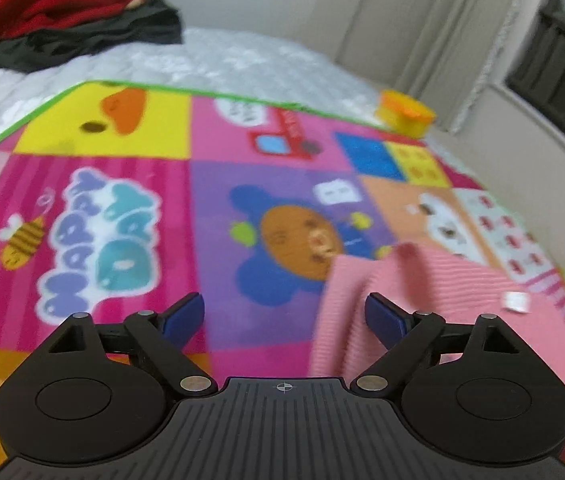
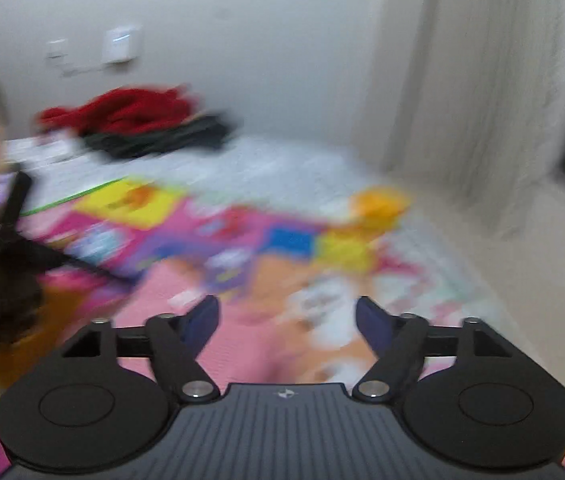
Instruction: Fold clothes
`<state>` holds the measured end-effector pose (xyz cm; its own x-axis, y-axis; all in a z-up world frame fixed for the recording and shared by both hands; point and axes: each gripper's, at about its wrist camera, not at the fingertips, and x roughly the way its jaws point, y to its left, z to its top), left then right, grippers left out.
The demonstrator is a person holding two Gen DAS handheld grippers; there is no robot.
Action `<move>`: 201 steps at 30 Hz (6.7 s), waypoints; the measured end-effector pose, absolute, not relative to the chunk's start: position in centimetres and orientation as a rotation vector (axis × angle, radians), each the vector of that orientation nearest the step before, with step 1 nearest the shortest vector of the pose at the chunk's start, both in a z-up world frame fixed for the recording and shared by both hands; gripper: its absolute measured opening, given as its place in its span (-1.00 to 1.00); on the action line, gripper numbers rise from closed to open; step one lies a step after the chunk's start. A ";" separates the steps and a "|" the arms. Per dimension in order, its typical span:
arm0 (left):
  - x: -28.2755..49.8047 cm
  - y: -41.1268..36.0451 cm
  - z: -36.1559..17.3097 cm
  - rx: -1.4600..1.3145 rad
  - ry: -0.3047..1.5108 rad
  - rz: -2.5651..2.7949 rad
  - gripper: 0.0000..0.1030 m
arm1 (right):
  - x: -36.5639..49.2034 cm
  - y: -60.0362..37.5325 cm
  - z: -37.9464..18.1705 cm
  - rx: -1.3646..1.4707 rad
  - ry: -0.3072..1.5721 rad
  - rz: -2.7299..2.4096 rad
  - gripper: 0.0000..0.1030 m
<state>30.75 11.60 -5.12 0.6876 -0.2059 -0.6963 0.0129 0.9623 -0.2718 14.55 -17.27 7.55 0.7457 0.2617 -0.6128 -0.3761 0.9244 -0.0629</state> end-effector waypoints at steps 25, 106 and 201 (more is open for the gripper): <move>30.9 10.1 -6.2 -0.345 0.869 -0.332 0.94 | 29.6 -22.2 3.0 0.286 0.938 0.371 0.36; 32.1 10.5 -6.3 -0.492 0.663 -0.252 0.97 | 25.9 -12.7 1.7 -0.530 0.500 0.357 -0.93; 33.9 7.7 -8.6 -0.507 0.727 -0.263 0.39 | 34.2 -15.9 -4.7 0.183 0.913 0.328 0.33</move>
